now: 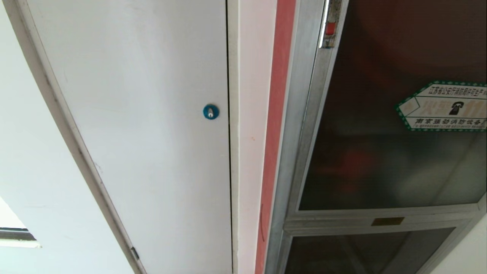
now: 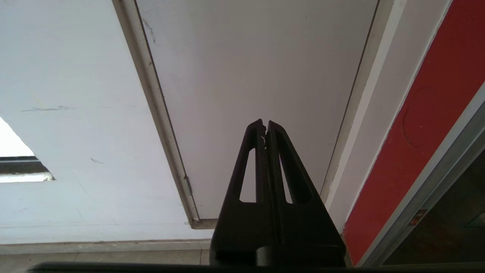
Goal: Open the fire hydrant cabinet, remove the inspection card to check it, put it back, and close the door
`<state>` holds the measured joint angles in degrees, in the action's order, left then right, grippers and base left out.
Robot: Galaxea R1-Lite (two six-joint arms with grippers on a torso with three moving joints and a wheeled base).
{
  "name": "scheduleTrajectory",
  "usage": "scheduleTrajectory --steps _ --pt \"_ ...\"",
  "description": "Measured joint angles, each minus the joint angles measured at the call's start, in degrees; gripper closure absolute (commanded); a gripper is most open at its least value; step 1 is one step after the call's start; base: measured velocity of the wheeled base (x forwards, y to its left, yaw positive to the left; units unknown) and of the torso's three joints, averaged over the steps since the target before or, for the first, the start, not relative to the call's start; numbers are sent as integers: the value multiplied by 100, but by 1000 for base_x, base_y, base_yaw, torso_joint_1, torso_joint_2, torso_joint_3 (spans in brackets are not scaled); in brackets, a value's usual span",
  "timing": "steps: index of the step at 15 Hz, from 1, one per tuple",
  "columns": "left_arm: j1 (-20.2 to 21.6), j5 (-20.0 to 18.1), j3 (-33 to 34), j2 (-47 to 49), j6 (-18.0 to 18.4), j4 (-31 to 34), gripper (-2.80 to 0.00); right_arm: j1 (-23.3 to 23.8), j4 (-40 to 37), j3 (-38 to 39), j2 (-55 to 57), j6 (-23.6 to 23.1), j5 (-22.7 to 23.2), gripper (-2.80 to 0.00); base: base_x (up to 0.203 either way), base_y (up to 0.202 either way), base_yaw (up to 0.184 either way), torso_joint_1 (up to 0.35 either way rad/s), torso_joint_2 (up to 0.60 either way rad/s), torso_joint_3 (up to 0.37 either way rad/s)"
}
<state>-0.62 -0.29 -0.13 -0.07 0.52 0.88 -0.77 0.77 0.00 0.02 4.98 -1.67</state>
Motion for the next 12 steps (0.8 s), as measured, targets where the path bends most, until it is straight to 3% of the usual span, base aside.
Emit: scheduleTrajectory --steps 5,12 --pt "0 0 -2 0 0 0 0 2 -91 -115 0 4 16 0 0 0 0 0 0 0" --pt "0 2 -2 0 -1 0 0 -2 -438 -1521 584 198 684 0 0 0 0 0 0 0"
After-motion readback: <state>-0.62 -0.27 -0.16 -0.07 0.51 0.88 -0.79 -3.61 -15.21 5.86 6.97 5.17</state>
